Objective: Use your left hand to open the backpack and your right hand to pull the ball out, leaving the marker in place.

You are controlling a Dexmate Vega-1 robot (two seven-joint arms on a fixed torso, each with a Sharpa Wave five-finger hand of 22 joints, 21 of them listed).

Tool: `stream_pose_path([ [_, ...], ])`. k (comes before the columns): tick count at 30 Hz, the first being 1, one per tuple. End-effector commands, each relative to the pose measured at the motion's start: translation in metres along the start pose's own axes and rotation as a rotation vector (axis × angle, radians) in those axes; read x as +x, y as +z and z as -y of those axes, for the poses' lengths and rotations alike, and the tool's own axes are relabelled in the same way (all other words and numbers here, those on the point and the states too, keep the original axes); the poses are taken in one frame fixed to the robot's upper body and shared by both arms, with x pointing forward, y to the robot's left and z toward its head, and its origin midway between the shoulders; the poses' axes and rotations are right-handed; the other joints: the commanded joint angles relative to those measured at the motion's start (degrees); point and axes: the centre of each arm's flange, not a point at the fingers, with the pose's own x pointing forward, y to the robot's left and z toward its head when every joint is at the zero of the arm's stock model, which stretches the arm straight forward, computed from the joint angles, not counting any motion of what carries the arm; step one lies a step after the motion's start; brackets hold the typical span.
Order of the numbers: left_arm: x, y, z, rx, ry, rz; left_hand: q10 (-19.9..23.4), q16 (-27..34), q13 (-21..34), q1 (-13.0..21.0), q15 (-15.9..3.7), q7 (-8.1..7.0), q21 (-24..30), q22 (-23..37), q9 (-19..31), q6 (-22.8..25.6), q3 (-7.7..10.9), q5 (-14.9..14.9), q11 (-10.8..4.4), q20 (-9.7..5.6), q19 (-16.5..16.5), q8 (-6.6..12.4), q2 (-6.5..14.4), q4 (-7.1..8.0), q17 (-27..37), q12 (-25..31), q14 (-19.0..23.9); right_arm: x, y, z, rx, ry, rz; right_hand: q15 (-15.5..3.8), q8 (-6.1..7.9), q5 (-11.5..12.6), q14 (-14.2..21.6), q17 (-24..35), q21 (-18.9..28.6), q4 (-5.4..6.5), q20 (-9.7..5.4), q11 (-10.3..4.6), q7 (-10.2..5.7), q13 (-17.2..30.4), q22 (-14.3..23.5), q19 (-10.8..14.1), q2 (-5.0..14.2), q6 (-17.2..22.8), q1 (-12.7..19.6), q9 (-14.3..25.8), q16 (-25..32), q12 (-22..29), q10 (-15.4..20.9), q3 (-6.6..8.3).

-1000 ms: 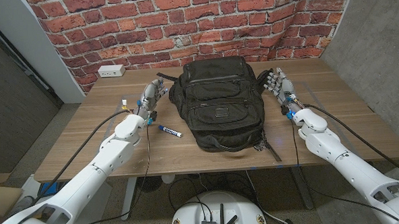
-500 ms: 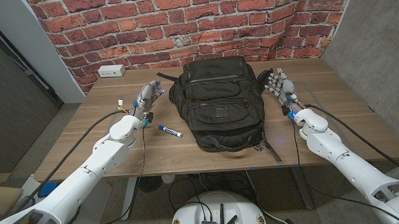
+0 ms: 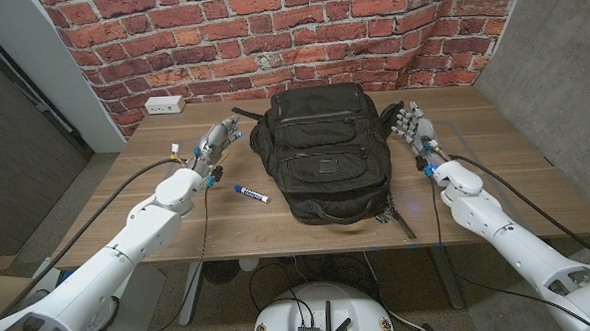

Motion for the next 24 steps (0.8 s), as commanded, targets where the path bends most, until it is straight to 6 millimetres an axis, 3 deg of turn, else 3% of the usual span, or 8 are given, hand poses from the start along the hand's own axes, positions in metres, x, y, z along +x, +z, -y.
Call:
stream_pose_path([
  [1,-0.009,0.012,0.002,0.112,-0.015,0.022,1.9,0.3,0.2,1.4,-0.69,-0.74,0.3,0.1,0.2,2.0,0.25,-0.2,-0.6,-2.98,1.3,0.65,0.4,-1.48,0.1,0.5,1.3,0.004,-0.002,0.0,0.006,0.003,0.001,0.09,0.25,0.1,0.4,0.1,0.4,-0.04,-0.01,0.08,0.22,0.0,0.1,0.5,0.35,0.5,0.6,0.1,0.3,0.2,0.4,0.61],
  [7,-0.014,0.021,0.004,0.185,-0.021,0.047,4.4,0.5,0.2,3.5,-2.16,-1.33,0.5,0.1,0.2,4.8,0.58,-0.3,-1.41,-3.61,2.9,0.96,0.7,-2.99,0.1,0.7,3.5,0.006,-0.003,-0.002,0.011,0.006,0.007,0.04,0.23,0.0,0.6,0.0,0.4,-0.08,0.03,0.02,0.23,0.0,0.1,0.6,0.4,0.6,0.6,0.1,0.4,0.2,0.5,0.71],
  [11,-0.019,0.027,0.004,0.23,-0.025,0.062,5.1,0.5,0.2,4.3,-2.6,-1.76,0.6,0.1,0.2,5.8,0.62,-0.4,-1.9,-4.0,3.6,1.0,0.6,-3.33,0.0,0.7,4.3,0.007,-0.003,-0.003,0.009,0.007,0.009,0.02,0.24,0.0,0.5,-0.1,0.4,-0.09,0.03,0.02,0.28,0.0,0.1,0.7,0.41,0.7,0.6,0.1,0.4,0.2,0.5,0.75],
  [16,-0.024,0.032,0.003,0.269,-0.03,0.08,6.5,0.4,0.2,5.8,-3.5,-3.33,0.5,0.1,0.2,8.0,0.63,-0.4,-2.29,-4.23,4.3,1.22,0.3,-3.65,0.0,0.7,5.5,0.006,-0.003,-0.005,0.009,0.006,0.009,0.02,0.24,0.0,0.6,-0.2,0.5,-0.15,-0.02,0.0,0.32,0.0,0.1,0.9,0.45,0.7,0.6,0.1,0.4,0.2,0.6,0.84],
  [19,-0.026,0.035,0.004,0.3,-0.036,0.092,7.6,0.4,0.2,6.8,-4.43,-4.03,0.5,0.1,0.2,9.0,0.57,-0.4,-3.23,-4.51,5.0,1.18,0.0,-3.79,0.0,0.7,6.2,0.005,-0.003,-0.006,0.012,0.003,0.008,0.01,0.23,0.0,0.6,-0.2,0.5,-0.18,-0.02,-0.02,0.33,0.0,0.1,0.9,0.47,0.8,0.7,0.1,0.4,0.2,0.6,0.89],
  [24,-0.031,0.042,0.003,0.352,-0.052,0.113,9.4,0.4,0.2,8.7,-5.44,-5.06,0.5,0.1,0.2,11.2,0.33,-0.3,-3.6,-5.54,6.1,1.21,-0.8,-3.97,0.0,0.7,7.9,0.003,-0.004,-0.008,0.015,-0.003,0.008,-0.04,0.18,0.0,0.8,-0.5,0.4,-0.49,-0.08,-0.06,0.37,0.0,0.1,1.0,0.91,0.8,1.1,0.1,0.4,0.2,0.8,1.31],
])
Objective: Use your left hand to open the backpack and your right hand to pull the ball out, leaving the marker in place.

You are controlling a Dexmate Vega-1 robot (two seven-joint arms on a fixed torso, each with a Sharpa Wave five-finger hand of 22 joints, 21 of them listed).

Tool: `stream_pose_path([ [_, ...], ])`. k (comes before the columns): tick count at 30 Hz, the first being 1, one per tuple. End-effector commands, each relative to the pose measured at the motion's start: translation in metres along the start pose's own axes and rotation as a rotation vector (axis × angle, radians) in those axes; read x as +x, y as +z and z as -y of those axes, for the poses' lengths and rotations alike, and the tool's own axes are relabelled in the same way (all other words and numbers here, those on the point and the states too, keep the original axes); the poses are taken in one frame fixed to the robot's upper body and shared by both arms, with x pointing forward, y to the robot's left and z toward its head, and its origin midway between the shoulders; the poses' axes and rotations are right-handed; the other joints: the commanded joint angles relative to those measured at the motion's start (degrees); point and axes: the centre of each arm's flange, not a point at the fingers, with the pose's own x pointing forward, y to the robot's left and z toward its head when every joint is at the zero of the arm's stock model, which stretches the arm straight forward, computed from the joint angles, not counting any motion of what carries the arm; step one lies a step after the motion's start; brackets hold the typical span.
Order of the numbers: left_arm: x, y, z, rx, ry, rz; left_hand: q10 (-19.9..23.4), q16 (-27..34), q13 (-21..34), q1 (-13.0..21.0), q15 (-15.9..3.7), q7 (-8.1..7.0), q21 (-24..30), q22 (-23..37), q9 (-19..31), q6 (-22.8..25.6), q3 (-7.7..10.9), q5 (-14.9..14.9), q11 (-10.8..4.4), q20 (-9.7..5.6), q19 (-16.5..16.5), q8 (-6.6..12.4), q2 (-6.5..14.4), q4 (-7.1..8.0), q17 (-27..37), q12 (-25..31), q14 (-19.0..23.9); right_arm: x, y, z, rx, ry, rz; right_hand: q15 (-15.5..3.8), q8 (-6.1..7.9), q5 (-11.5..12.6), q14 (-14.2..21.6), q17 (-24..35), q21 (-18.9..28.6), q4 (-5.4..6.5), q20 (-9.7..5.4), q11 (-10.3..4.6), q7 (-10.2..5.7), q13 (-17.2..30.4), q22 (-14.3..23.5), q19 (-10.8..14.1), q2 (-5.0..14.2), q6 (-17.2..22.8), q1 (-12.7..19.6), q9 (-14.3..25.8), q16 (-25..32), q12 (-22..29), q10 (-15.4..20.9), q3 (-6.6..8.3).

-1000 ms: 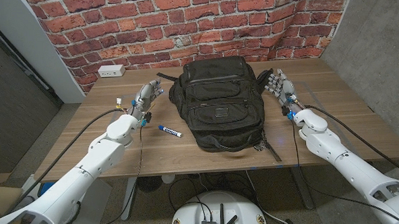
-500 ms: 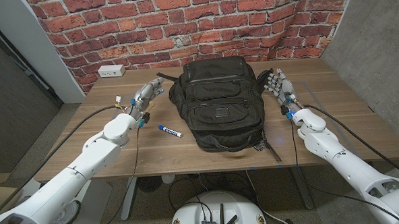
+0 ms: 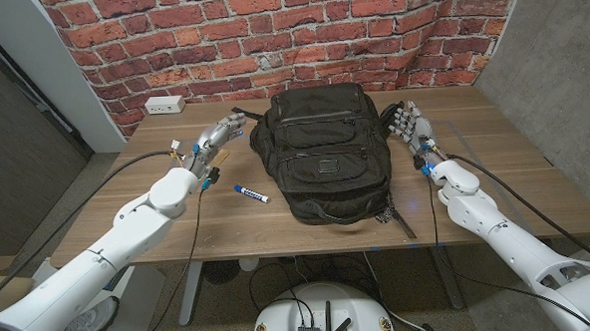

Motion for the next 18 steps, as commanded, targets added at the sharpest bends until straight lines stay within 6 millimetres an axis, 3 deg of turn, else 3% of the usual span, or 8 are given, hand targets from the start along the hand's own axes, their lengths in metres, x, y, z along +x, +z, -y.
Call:
stream_pose_path([
  [1,-0.01,0.016,-0.004,0.128,-0.024,0.049,1.7,0.2,0.2,1.9,-5.4,-0.62,0.4,0.1,0.2,1.7,0.04,-0.1,-0.05,-5.65,1.0,0.28,-0.3,-0.47,0.0,0.4,1.5,-0.003,-0.001,-0.005,0.005,-0.009,0.001,-0.2,0.18,0.0,0.6,-0.1,0.5,-0.34,-0.17,-0.03,0.0,0.0,0.1,0.5,1.05,0.4,1.1,0.1,0.4,0.2,0.8,0.7],
  [6,-0.016,0.021,-0.007,0.165,-0.027,0.072,2.2,0.0,0.2,3.0,-5.68,-1.07,0.1,0.1,0.2,3.0,-0.11,0.0,-0.44,-6.67,0.8,0.37,-0.8,-0.54,0.0,0.2,1.9,-0.006,0.0,-0.006,0.001,-0.022,0.008,-0.2,0.16,-0.1,0.6,-0.1,0.4,-0.45,-0.14,-0.09,-0.05,0.0,0.1,0.5,1.26,0.4,1.3,0.1,0.5,0.2,0.7,0.83],
  [18,-0.019,0.034,-0.01,0.272,-0.088,0.131,2.3,-0.3,0.2,5.4,-6.34,-1.89,-0.2,0.0,0.3,2.3,-0.32,0.2,-1.29,-7.11,0.7,-0.14,-2.3,-0.99,0.0,-0.2,1.8,-0.01,0.003,-0.007,-0.022,-0.047,0.022,-0.21,0.13,-0.2,0.6,-0.1,0.4,-0.58,-0.09,-0.1,-0.05,-0.1,0.1,0.6,1.4,0.5,1.3,0.1,0.6,0.1,0.7,0.88],
])
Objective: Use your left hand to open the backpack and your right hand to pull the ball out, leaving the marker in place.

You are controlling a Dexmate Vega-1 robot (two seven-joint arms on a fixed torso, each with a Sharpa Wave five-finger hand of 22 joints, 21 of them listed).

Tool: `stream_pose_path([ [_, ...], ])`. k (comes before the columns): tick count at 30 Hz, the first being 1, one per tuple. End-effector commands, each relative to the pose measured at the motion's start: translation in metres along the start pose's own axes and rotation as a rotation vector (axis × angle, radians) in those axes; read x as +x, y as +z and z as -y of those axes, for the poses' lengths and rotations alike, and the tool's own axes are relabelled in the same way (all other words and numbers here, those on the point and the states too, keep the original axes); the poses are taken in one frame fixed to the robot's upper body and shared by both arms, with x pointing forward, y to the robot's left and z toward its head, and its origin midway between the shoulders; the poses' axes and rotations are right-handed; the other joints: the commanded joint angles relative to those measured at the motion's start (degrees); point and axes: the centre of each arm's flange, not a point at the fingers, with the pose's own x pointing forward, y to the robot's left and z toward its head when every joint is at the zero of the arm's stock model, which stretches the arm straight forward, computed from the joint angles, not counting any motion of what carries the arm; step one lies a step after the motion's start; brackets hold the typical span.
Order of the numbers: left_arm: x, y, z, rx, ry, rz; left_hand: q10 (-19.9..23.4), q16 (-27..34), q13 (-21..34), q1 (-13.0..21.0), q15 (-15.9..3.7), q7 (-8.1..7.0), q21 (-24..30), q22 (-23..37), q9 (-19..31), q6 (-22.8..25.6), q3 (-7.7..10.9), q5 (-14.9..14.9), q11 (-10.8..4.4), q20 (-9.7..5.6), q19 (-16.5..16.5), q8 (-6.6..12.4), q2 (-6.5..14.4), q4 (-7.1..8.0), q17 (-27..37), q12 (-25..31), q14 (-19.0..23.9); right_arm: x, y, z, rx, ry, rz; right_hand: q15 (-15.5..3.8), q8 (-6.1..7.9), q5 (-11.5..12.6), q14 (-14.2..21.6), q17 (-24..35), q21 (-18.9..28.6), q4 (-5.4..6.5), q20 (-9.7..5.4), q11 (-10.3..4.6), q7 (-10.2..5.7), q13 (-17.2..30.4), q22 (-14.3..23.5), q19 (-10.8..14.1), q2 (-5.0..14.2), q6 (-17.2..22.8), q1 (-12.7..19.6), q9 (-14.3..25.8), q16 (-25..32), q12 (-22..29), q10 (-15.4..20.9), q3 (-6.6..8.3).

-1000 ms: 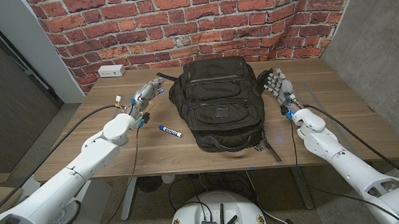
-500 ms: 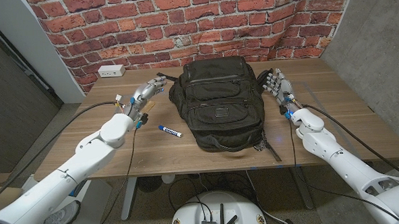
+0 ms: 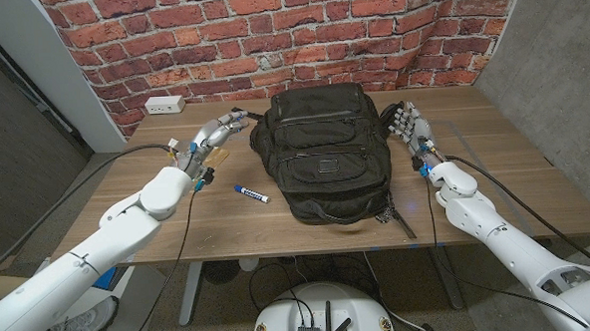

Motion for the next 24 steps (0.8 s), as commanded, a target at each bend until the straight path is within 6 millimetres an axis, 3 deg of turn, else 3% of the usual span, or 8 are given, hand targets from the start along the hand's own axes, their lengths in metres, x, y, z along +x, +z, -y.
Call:
stream_pose_path([
  [1,-0.004,0.015,-0.005,0.112,-0.055,0.068,0.2,0.0,0.2,1.7,-6.45,-0.89,-0.2,0.1,0.3,0.1,0.1,0.2,-0.77,-7.12,0.6,-0.13,-0.6,-0.57,0.0,-0.3,0.2,-0.005,0.002,-0.001,-0.015,-0.025,0.013,0.1,0.13,-0.2,0.2,-0.1,0.4,-0.11,-0.08,0.12,-0.08,-0.1,0.2,0.6,1.15,0.5,0.5,0.1,0.6,0.1,0.5,0.41],
  [24,-0.021,0.037,-0.002,0.272,-0.15,0.239,2.5,0.1,0.3,13.0,-8.04,-2.15,-0.1,0.1,0.6,3.8,-0.77,0.5,-2.14,-7.76,2.6,1.31,-7.0,-0.57,0.1,-0.5,2.1,-0.01,-0.004,-0.02,-0.068,-0.016,0.008,0.09,0.04,-0.6,0.1,-0.1,0.3,-0.41,-0.17,0.14,0.0,-0.1,0.2,0.6,1.37,0.6,0.5,0.1,0.9,0.1,0.5,0.46],
])
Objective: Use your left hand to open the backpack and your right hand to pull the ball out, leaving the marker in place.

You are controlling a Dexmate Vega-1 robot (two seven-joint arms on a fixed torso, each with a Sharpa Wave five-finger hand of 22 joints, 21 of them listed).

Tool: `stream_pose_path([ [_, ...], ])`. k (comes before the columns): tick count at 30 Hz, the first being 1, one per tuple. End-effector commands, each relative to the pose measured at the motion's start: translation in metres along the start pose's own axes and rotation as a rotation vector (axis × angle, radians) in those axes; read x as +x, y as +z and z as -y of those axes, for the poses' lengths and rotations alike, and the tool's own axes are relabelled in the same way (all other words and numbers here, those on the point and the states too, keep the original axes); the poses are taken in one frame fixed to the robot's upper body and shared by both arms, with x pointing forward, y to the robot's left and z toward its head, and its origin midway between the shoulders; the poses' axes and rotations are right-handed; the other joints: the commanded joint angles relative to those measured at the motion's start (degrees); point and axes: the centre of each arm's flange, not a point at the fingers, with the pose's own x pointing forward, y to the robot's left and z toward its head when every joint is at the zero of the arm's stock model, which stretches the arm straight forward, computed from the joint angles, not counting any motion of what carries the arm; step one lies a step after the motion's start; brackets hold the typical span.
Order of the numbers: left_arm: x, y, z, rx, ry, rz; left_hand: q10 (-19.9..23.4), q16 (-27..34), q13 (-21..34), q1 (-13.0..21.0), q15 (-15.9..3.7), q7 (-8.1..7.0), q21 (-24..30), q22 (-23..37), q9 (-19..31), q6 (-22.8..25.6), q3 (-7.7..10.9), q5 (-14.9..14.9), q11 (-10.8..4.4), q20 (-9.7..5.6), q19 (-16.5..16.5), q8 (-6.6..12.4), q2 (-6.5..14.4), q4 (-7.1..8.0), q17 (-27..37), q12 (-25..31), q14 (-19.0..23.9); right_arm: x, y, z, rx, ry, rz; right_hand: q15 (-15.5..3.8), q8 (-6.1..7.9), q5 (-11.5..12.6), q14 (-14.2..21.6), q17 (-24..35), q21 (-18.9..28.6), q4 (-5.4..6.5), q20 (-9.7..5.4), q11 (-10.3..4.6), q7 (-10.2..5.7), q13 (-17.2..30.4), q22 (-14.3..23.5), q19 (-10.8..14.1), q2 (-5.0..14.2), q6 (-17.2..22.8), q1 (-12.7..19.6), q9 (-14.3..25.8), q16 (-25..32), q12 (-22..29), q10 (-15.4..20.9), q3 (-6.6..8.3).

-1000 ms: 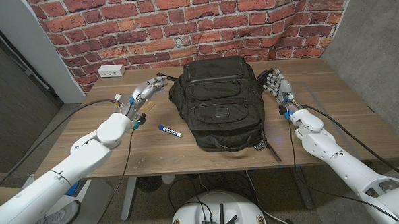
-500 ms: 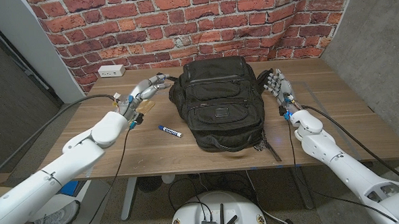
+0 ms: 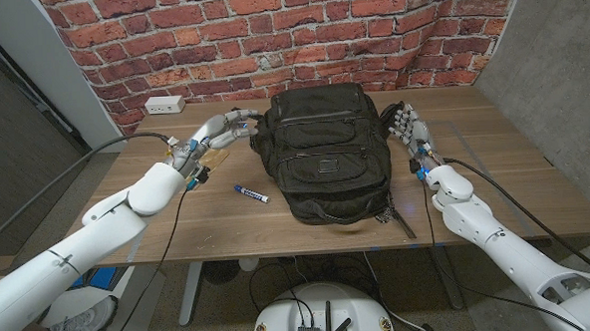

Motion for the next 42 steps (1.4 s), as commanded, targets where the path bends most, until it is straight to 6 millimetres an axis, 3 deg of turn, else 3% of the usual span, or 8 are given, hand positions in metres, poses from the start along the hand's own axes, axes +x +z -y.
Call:
stream_pose_path([
  [1,-0.008,0.011,0.002,0.073,-0.056,0.093,0.7,0.1,0.3,2.2,-7.94,-0.15,-0.1,0.1,0.3,0.9,-0.4,0.2,-0.08,-7.8,0.7,0.45,-0.6,-0.03,0.1,-0.2,0.8,-0.002,0.001,-0.009,-0.042,0.013,-0.005,0.06,0.04,-0.2,0.1,0.2,0.3,-0.2,-0.17,0.14,0.03,0.2,0.2,0.6,1.36,0.6,0.5,0.1,0.4,0.1,0.5,0.23],
  [8,-0.012,0.018,0.001,0.131,-0.072,0.144,1.7,0.1,0.3,6.0,-8.57,-0.56,-0.1,0.1,0.3,1.9,-1.0,0.3,-0.83,-8.33,1.5,0.71,-2.6,0.08,0.1,-0.2,1.5,-0.004,-0.001,-0.01,-0.028,0.002,-0.002,0.11,0.02,-0.3,0.1,0.2,0.2,-0.25,-0.2,0.14,0.05,0.2,0.2,0.5,1.38,0.6,0.4,0.1,0.5,0.1,0.6,0.21],
  [14,-0.016,0.028,0.004,0.198,-0.077,0.185,3.2,0.2,0.3,12.5,-9.46,-0.96,0.0,0.1,0.3,3.4,-2.04,0.1,-1.78,-8.69,2.9,1.11,-5.5,0.15,0.1,-0.3,2.9,-0.009,-0.003,-0.009,-0.026,-0.013,-0.003,0.04,0.03,-0.4,0.0,0.2,0.2,-0.3,-0.16,0.12,0.15,0.2,0.2,0.6,1.38,0.7,0.4,0.1,0.5,0.1,0.6,0.2],
  [20,-0.017,0.039,0.005,0.256,-0.1,0.233,4.0,0.1,0.3,15.8,-9.82,-0.87,0.1,0.2,0.4,4.1,-2.99,-0.1,-2.05,-8.94,3.9,1.26,-6.5,0.26,0.1,-0.3,3.5,-0.011,-0.004,-0.007,-0.025,-0.024,-0.003,0.03,0.02,-0.4,0.0,0.1,0.2,-0.4,-0.18,0.06,0.17,0.2,0.2,0.5,1.41,0.7,0.5,0.1,0.6,0.1,0.6,0.23],
  [42,-0.032,0.055,0.004,0.378,-0.158,0.326,5.1,-0.2,0.3,21.0,-10.07,-0.71,-0.3,0.2,0.3,5.2,-6.4,-0.4,-1.76,-9.76,4.2,1.15,-7.0,0.67,0.1,-0.6,3.7,-0.015,-0.008,-0.006,-0.029,-0.043,-0.007,-0.16,0.01,-0.5,-0.1,0.1,0.2,-0.65,-0.21,-0.05,0.21,0.2,0.2,0.5,1.57,0.8,0.5,0.1,0.7,0.1,0.7,0.29],
])
